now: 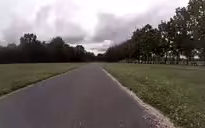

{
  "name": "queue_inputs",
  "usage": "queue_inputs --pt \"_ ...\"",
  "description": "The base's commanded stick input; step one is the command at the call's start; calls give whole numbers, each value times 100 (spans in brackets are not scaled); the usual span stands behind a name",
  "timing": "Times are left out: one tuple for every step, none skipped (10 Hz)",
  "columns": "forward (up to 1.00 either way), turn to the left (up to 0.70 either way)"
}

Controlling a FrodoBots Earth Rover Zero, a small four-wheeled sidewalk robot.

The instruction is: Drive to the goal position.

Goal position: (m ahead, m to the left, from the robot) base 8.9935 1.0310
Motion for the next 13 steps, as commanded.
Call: queue_inputs --pt "70 0" --pt "70 0" --pt "70 0" --pt "70 0" --pt "70 0" --pt "70 0" --pt "70 0" --pt "70 0" --pt "70 0" --pt "70 0" --pt "70 14" --pt "70 14" --pt "70 6"
